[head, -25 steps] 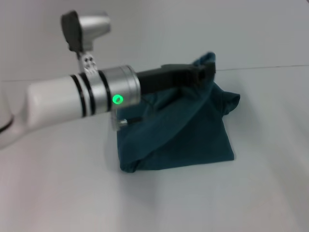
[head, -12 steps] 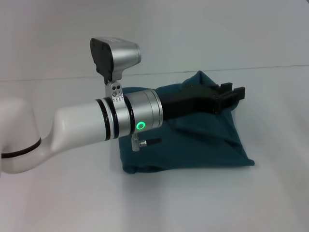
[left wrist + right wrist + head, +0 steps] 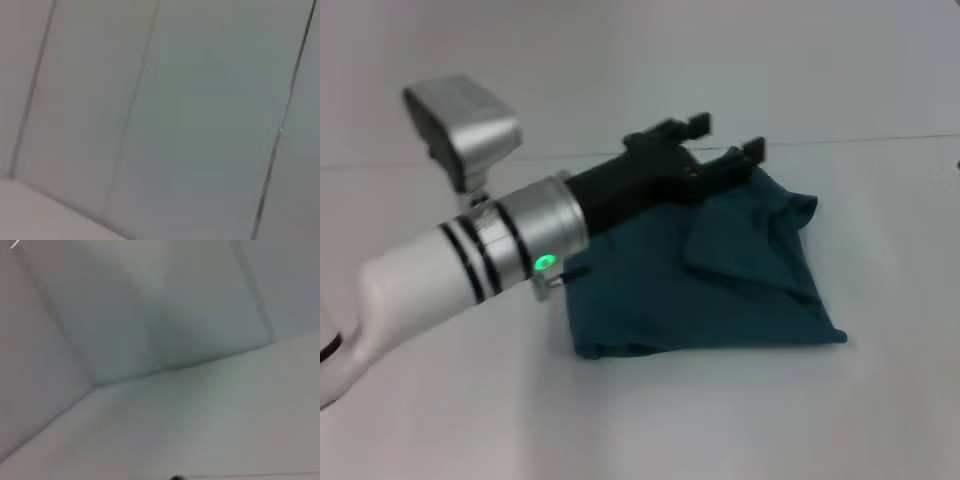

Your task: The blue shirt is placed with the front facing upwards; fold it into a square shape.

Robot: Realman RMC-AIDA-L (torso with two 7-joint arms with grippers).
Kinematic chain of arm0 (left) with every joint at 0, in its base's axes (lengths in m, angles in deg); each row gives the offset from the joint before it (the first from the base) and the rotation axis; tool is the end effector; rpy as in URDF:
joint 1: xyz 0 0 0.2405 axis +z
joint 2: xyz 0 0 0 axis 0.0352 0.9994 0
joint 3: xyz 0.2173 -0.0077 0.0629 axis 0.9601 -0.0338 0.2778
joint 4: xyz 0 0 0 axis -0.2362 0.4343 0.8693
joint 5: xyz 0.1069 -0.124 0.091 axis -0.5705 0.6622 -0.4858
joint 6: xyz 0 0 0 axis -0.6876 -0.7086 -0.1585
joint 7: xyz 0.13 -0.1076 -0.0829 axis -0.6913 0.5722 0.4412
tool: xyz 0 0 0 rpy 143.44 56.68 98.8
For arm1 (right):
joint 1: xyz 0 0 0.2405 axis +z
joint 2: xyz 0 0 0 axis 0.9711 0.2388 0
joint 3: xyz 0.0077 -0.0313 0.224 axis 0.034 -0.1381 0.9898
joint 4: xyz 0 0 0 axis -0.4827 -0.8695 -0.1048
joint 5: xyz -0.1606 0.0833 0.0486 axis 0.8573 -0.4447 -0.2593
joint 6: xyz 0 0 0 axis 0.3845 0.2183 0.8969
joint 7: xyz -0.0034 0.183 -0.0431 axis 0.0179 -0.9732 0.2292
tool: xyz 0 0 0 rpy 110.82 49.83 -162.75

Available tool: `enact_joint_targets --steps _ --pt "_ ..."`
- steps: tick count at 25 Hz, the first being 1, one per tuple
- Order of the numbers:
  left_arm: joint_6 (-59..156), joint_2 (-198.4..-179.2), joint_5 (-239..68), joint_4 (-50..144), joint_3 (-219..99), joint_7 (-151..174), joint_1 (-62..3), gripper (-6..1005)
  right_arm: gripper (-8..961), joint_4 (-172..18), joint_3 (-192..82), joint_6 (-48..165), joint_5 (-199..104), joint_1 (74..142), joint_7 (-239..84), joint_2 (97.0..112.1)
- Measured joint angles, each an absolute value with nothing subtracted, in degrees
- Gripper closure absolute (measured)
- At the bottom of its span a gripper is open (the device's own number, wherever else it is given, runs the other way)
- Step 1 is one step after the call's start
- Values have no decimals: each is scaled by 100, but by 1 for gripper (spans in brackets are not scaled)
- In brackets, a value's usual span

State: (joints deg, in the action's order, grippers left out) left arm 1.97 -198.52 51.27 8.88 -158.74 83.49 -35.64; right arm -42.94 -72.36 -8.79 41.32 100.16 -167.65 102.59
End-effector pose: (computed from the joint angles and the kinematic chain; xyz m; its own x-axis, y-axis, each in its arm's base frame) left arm -0.0665 0.3723 -0.0841 0.6029 0.2144 0.7685 0.5107 -0.8437 -0.1653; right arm 0.2969 0.3582 0.1077 0.4829 -0.3722 -0.7926 -0.8528 -0.4055 -0.3291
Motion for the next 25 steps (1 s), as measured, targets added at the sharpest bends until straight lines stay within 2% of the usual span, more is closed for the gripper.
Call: enact_joint_targets --steps 7,8,10,13,16,17,21,25 --pt "-237 -19850 6437 1004 -15813 6605 -2831 142 828 -2127 -8080 -1742 6067 10534 -18141 10226" --pt "-342 -19849 6550 1058 -15806 6429 -2760 107 778 -1975 -8234 -1807 6420 10701 -18288 10238" --pt "-456 -19851 6665 1156 -15794 6262 -2676 107 678 -1874 -8530 -1831 7094 11082 -18489 10307" --pt "-546 -19850 6800 1332 -15788 6176 -2556 107 535 -1874 -8959 -1755 7989 11629 -18637 10551" --pt "-576 -19850 6876 1494 -15779 6134 -2502 107 407 -1874 -9330 -1477 8767 12043 -18721 10886" --pt "-592 -19850 6888 1556 -15775 6114 -2497 107 364 -1928 -9570 -1312 9098 12235 -18765 11040" --pt "-613 -19850 6904 1694 -15778 6063 -2466 106 367 -2223 -10063 -1012 9323 12490 -18977 11128" --pt "-602 -19850 6906 1798 -15820 5872 -2465 106 370 -2947 -10741 -345 9628 12854 -19458 11110"
